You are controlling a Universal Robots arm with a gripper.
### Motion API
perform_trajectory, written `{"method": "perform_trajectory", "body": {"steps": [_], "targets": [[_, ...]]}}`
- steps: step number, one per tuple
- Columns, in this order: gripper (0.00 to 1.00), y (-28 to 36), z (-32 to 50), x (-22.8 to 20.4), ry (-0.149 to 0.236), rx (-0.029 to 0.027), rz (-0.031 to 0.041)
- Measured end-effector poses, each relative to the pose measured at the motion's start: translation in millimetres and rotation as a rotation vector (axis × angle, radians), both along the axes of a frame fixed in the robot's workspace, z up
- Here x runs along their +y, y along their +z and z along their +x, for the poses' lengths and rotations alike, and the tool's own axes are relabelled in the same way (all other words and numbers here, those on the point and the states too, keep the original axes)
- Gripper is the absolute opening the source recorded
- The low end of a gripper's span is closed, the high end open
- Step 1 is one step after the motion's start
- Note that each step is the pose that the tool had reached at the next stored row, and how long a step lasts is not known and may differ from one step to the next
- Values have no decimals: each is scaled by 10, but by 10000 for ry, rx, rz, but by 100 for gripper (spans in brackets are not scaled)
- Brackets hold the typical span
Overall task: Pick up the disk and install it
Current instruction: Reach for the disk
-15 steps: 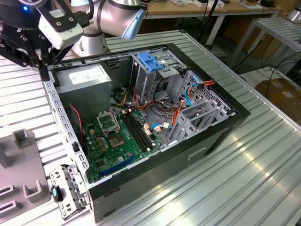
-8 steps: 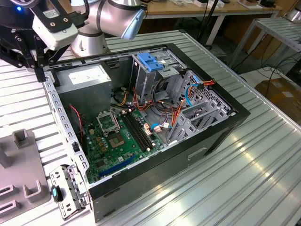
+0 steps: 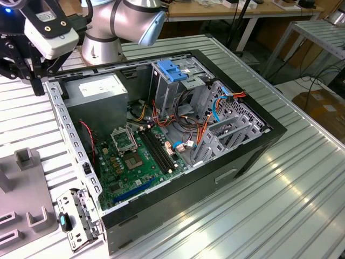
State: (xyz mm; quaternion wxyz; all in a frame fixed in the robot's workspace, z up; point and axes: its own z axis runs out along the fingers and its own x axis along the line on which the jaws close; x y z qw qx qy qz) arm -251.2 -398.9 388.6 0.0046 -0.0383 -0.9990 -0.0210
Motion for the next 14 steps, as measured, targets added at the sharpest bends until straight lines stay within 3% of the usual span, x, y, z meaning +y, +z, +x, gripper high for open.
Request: {"method": "perform_trajectory", "body": {"steps": [14], "targets": [[11,-3,-163,0,0,8,0]]}}
